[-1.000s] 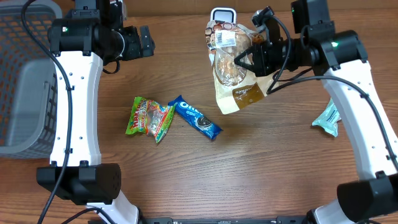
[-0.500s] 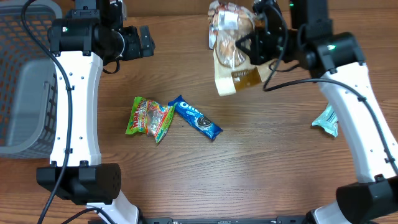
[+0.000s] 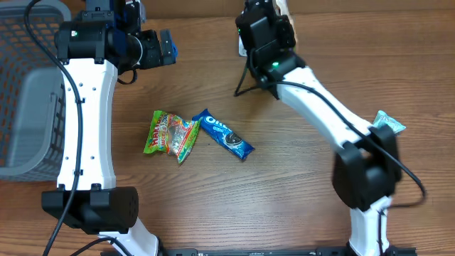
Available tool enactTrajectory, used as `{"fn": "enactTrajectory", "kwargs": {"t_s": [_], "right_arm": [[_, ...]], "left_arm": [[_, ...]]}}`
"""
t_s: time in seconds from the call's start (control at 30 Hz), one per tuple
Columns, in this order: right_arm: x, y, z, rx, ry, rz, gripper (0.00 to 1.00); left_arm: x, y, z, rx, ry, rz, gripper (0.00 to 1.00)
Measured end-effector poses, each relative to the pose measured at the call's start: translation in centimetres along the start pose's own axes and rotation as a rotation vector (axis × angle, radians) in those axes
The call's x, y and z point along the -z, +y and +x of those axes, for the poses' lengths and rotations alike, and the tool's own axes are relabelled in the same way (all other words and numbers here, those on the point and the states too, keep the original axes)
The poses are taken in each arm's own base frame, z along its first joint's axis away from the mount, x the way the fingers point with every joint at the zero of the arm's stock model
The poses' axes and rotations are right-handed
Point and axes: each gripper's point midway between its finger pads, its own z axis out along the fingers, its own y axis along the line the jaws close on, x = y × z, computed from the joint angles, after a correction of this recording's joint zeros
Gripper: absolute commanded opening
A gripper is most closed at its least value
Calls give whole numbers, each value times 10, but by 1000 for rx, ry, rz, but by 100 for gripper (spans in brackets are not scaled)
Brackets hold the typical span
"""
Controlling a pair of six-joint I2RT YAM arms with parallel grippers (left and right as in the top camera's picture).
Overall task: Scan the item barcode
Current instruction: 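Hold the cookie bag in front of the white scanner face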
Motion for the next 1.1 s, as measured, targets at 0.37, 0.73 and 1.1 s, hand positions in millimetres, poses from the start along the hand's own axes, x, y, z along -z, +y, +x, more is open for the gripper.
{"fn": "enactTrajectory", "kwargs": {"t_s": [0.37, 0.73, 1.1], "right_arm": [[-53, 18, 31, 506, 3, 248, 4], [-60, 37, 39, 690, -2, 177, 4], [-62, 45, 57, 774, 47, 141, 4]], "left_arm": [[0, 0, 0, 0, 0, 0, 100], [0, 0, 0, 0, 0, 0, 100], [0, 0, 0, 0, 0, 0, 100]]}}
